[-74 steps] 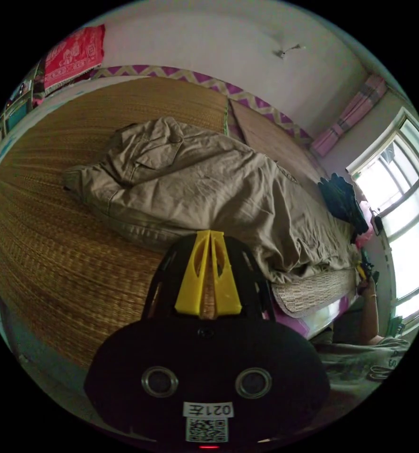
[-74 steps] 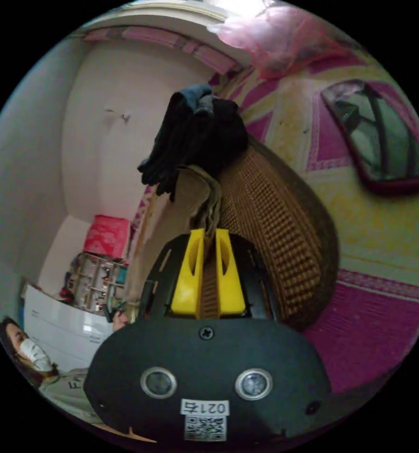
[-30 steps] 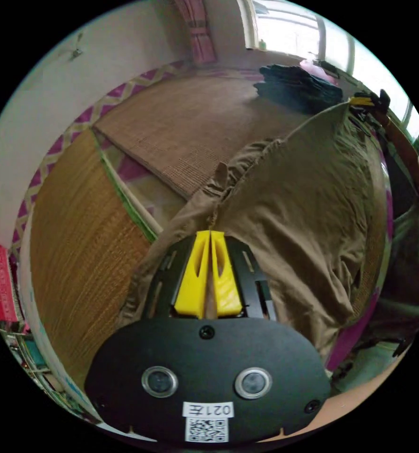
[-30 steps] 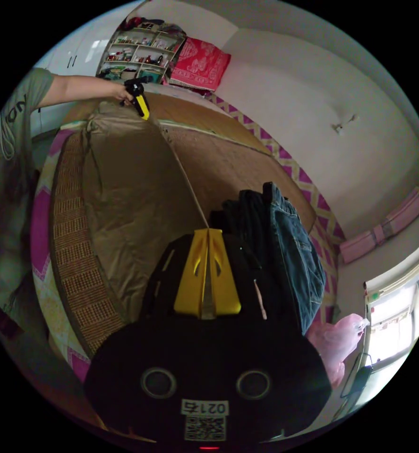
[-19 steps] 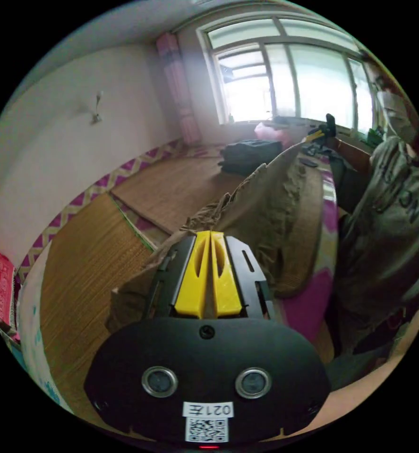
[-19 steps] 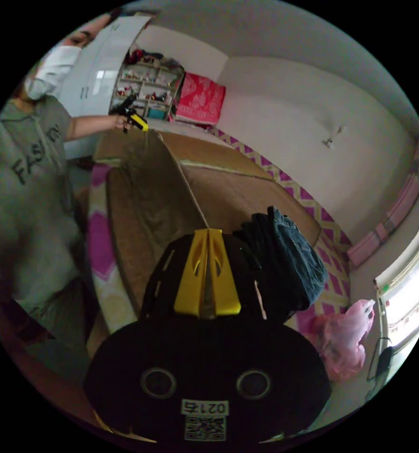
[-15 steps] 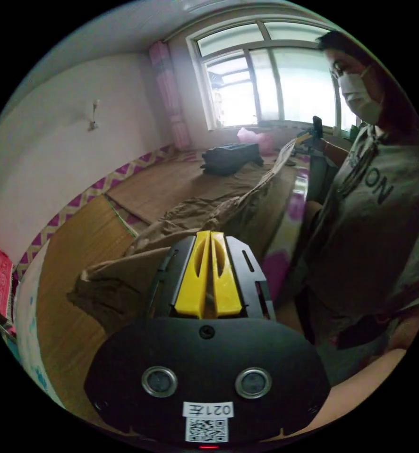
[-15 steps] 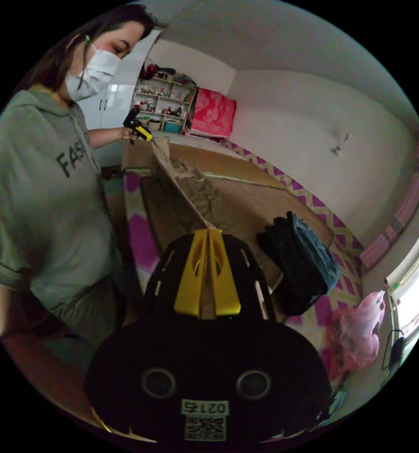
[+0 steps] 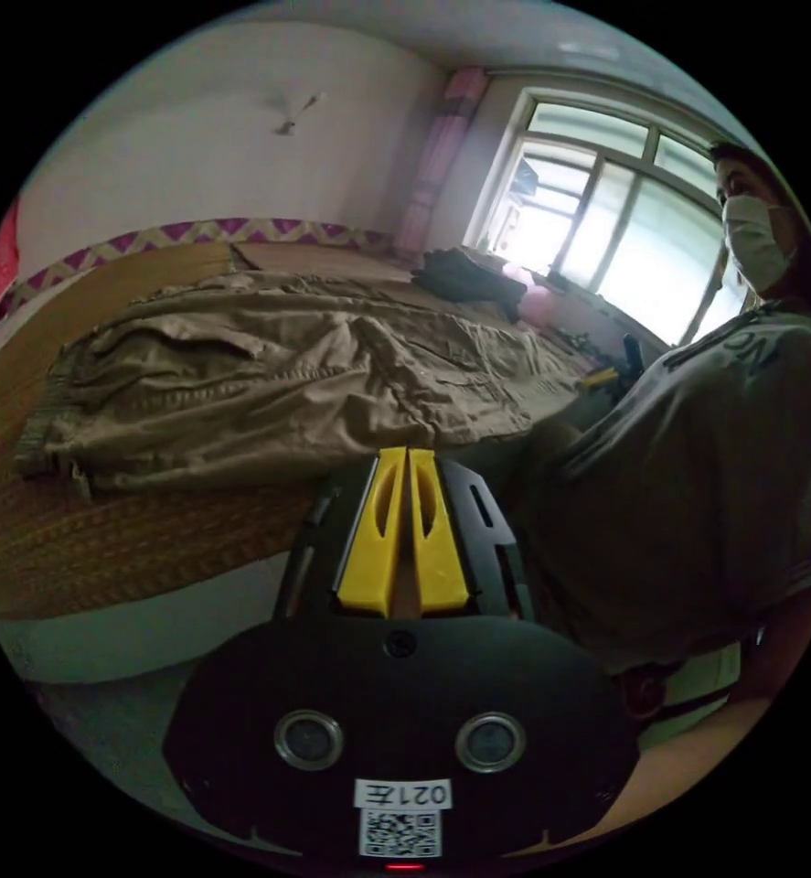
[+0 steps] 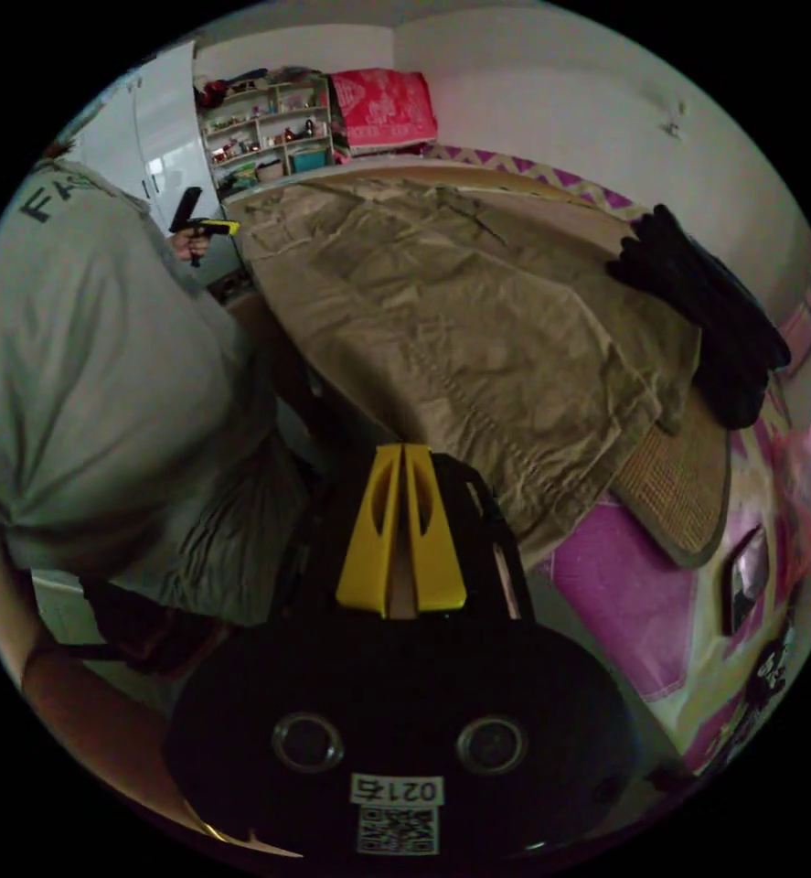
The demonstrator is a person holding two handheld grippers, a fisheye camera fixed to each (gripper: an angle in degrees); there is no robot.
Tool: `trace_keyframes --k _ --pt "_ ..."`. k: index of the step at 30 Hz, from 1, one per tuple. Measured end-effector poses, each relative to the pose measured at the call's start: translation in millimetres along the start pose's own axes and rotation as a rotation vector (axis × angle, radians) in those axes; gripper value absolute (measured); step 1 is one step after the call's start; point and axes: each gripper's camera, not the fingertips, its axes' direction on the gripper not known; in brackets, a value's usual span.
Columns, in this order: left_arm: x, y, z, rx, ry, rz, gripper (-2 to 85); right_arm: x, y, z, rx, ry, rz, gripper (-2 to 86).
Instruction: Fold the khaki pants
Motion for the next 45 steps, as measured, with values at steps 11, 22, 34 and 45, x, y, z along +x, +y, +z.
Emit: trace_keyframes --k 11,22,34,45 --pt "-60 -140 -2 0.040 -0.301 -0.048 4.2 107 -76 -39 0.110 0.152 0.100 9.7" --pt "-144 -159 85 -0.297 -0.306 -0.171 -0.5 270 -193 51 -0.131 0.198 0.194 9.0" --pt "-114 -205 57 -0.004 -0.065 -0.084 -0.9 319 -312 134 -0.144 0.064 0.136 5.0" --pt "-180 -302 233 -0.601 -0.394 0.032 -0.9 326 -331 154 -0.136 0.083 0.131 2.7"
